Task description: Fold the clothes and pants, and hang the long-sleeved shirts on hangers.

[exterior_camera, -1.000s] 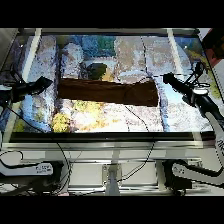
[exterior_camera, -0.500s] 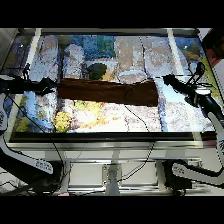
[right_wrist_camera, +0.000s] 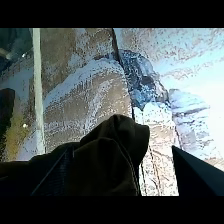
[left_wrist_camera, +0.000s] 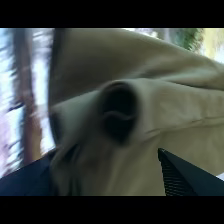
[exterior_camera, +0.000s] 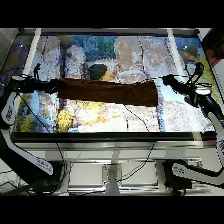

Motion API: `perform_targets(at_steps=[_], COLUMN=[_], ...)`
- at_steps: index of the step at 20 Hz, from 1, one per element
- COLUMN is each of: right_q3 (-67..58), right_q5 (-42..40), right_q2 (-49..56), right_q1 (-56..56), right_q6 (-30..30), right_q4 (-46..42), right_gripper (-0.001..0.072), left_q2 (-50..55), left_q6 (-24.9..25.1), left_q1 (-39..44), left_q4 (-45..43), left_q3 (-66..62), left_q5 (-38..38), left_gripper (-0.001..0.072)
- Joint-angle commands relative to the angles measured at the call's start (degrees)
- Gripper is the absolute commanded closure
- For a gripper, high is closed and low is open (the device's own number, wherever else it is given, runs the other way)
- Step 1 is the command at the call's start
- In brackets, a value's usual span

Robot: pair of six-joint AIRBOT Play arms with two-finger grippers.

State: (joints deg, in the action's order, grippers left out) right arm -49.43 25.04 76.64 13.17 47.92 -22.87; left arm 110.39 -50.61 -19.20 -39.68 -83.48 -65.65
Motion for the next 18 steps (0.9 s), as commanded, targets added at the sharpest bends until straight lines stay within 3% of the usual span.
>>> perform_targets(at_steps=[1,2,3,5,6,8,10,11,14,18], right_q3=[-0.04,-0.04,-0.04,-0.09,-0.59,-3.61,-8.20,-10.58,-16.46,-17.55], right_q5=[1.81,2.71,3.50,5.84,8.63,16.85,22.32,23.67,21.33,5.86], right_q2=[-0.02,-0.04,-0.04,-0.07,-0.07,-0.07,-0.07,-0.07,-0.04,2.16], right_q1=[0.00,0.00,0.00,0.00,0.00,-0.57,-2.71,-4.33,-11.65,-24.02], right_q6=[-0.04,-0.09,-0.09,-0.35,-2.05,-5.22,-5.62,-5.62,-5.49,-2.08], right_q4=[-0.04,-0.15,-0.68,-2.03,-2.29,-3.61,-5.05,-5.75,-8.33,-14.10], right_gripper=[0.0028,0.0028,0.0028,0.0032,0.0110,0.0422,0.0566,0.0676,0.0697,0.0699], left_q2=[0.63,0.61,0.61,0.17,-0.46,-2.99,-6.64,-8.96,-15.61,-22.23], left_q6=[3.54,3.52,3.52,3.65,4.44,5.03,5.01,4.90,1.16,-0.17], left_q1=[4.28,5.31,6.23,7.56,8.11,9.07,9.46,9.57,9.90,11.67], left_q4=[-0.13,-0.11,-0.09,-0.11,-0.11,-0.37,-0.35,-0.28,-0.31,-0.33], left_q3=[0.00,0.00,0.00,0.00,0.00,0.00,0.00,0.00,0.00,0.00], left_q5=[0.96,2.05,3.58,4.98,5.05,5.05,5.01,5.01,4.81,3.26], left_gripper=[0.0019,0.0106,0.0262,0.0703,0.0696,0.0696,0.0696,0.0696,0.0696,0.0696])
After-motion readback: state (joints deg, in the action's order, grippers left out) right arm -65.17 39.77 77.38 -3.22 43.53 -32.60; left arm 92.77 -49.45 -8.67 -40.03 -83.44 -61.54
